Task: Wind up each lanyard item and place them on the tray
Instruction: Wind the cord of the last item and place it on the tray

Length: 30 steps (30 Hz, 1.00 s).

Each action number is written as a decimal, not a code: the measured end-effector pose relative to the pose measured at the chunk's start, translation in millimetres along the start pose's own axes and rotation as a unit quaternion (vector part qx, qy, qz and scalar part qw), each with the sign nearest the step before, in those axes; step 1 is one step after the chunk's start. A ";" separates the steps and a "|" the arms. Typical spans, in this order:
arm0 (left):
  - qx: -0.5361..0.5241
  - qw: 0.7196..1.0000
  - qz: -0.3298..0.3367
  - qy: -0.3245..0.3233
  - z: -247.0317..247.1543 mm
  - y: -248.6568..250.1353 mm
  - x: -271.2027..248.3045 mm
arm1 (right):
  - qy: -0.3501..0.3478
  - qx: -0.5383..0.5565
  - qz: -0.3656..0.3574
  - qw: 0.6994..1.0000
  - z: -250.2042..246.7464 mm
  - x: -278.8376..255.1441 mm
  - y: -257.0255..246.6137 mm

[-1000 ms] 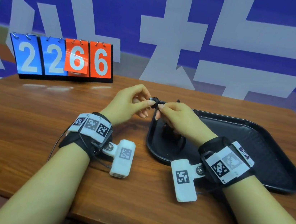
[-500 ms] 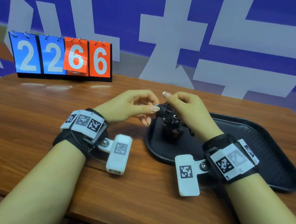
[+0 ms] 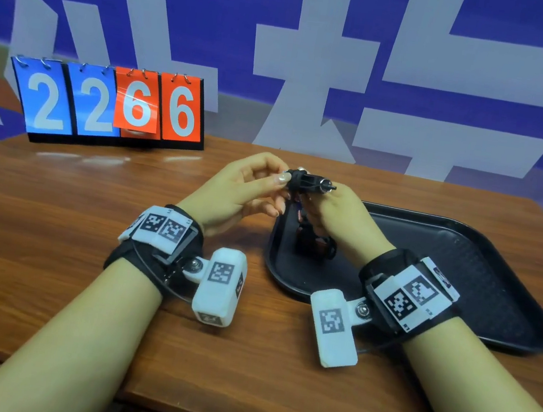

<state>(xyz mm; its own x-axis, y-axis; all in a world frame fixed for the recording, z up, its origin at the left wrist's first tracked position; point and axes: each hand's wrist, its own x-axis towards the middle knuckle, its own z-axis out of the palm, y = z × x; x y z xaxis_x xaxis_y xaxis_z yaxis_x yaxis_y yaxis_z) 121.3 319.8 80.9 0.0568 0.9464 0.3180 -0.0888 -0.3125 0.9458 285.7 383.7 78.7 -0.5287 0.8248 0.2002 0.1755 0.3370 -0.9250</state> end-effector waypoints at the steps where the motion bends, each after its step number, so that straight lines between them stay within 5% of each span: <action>1: 0.000 1.000 0.002 0.013 -0.4 -0.8 0.9 | -0.008 -0.003 0.004 1.000 1.7 0.2 0.9; 15: 0.198 0.973 0.044 0.110 -12.7 -13.2 9.6 | -0.058 -0.071 -0.027 0.995 7.2 4.2 7.8; 23: 0.245 0.965 -0.009 0.095 -14.1 -14.2 8.8 | 0.030 -0.144 -0.095 0.985 -4.2 -0.4 -3.2; 30: 0.242 0.969 -0.044 0.002 -11.6 -3.4 2.1 | 0.070 -0.148 -0.118 0.979 -12.3 0.1 -4.0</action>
<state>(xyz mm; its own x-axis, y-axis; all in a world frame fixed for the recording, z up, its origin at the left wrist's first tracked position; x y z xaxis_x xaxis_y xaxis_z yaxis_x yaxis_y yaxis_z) 110.1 323.8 77.6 0.0379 0.9713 0.2349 0.3934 -0.2306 0.8900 295.1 388.0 86.4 -0.4682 0.7557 0.4579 0.3066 0.6249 -0.7180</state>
